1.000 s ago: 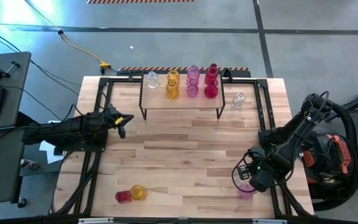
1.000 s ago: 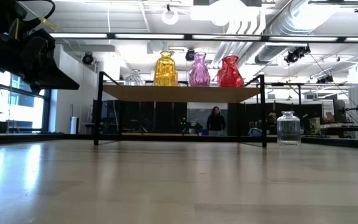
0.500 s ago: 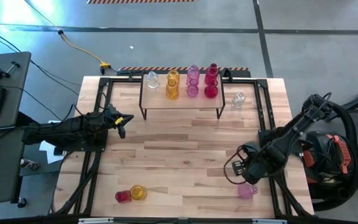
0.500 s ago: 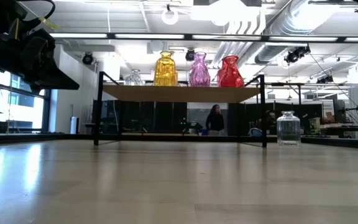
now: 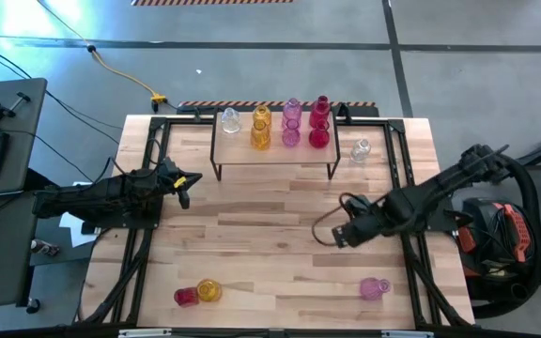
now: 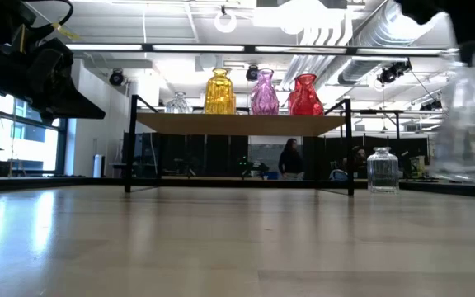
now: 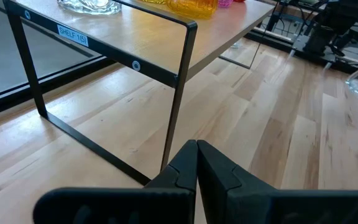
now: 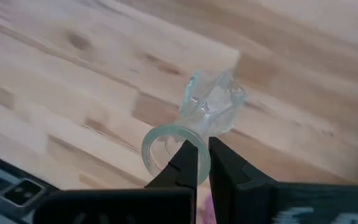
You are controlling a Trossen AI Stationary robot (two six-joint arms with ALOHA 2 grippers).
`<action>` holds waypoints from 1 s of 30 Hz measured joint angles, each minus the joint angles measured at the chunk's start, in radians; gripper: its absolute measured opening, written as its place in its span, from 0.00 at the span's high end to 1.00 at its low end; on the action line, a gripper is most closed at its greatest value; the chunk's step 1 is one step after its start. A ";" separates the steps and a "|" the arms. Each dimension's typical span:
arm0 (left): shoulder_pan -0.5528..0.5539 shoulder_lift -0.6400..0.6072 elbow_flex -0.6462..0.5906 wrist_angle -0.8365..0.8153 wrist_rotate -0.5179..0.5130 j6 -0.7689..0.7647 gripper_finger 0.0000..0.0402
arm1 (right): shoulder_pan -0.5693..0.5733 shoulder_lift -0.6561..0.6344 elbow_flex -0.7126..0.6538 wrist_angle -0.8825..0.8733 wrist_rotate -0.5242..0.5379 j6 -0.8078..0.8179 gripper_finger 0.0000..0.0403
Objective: Sort vases onto shelf
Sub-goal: Put the bottom transparent vase aligned with the other transparent vase on the shelf
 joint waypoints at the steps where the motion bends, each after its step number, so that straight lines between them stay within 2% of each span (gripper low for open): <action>1: 0.000 0.000 0.000 0.000 0.000 0.000 1.00 | -0.022 0.000 0.005 0.010 0.001 -0.031 1.00; 11: 0.000 0.000 0.000 0.000 0.000 0.000 1.00 | -0.212 0.018 0.023 0.184 -0.013 -0.270 1.00; 20: 0.000 0.000 0.000 0.000 0.000 0.000 1.00 | -0.288 0.134 0.025 0.395 -0.083 -0.376 1.00; 24: 0.000 0.000 0.000 0.000 0.000 0.000 1.00 | -0.308 0.201 0.107 0.389 -0.083 -0.433 1.00; 30: 0.000 0.000 0.000 0.000 0.000 0.000 1.00 | -0.346 0.357 0.336 0.297 -0.080 -0.579 1.00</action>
